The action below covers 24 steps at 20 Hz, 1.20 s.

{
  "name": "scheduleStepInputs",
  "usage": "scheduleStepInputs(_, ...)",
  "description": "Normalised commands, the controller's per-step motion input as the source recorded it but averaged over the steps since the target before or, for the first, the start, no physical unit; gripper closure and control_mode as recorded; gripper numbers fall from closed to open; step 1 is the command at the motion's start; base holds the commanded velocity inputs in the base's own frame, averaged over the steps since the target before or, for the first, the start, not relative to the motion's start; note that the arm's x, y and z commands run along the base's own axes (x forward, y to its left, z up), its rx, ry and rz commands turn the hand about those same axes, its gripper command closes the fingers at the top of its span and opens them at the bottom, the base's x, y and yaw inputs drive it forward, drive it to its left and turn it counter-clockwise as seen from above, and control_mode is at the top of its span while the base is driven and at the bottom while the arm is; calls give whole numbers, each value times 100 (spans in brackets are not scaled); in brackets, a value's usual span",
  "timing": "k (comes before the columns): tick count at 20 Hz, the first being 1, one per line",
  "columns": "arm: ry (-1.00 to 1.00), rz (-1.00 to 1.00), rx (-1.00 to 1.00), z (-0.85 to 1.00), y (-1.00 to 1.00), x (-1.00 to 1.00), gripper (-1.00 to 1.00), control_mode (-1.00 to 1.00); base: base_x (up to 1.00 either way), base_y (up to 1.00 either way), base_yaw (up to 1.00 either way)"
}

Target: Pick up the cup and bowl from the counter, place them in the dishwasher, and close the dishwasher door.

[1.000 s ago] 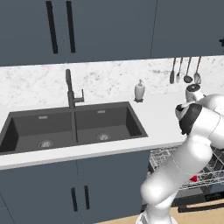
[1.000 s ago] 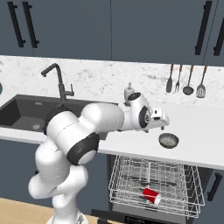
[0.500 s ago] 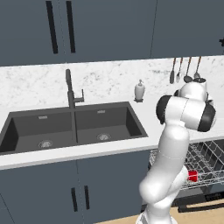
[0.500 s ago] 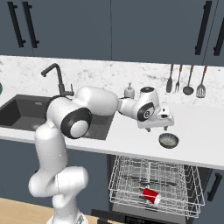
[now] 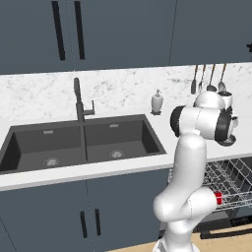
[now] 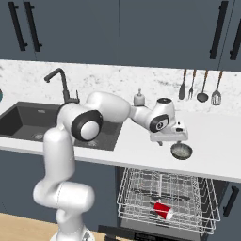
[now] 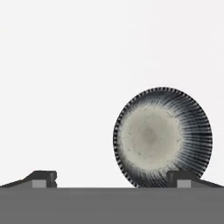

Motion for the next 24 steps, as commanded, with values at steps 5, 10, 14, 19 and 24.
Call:
scheduleStepInputs(5, 0, 0, -2, -37, 1, 37, -100, -100, 0, 0, 0)
scheduleStepInputs(10, 0, 0, 0, -37, -6, 25, -100, -100, 0, 0, 0)
scheduleStepInputs(14, 0, 0, 0, -34, -11, 5, -100, -100, 0, 0, 0)
scheduleStepInputs(19, 0, 0, 0, -10, -16, 0, -100, -100, 0, 0, 0)
scheduleStepInputs(24, 0, 0, 3, 0, -29, 0, -100, -100, 0, 0, 0)
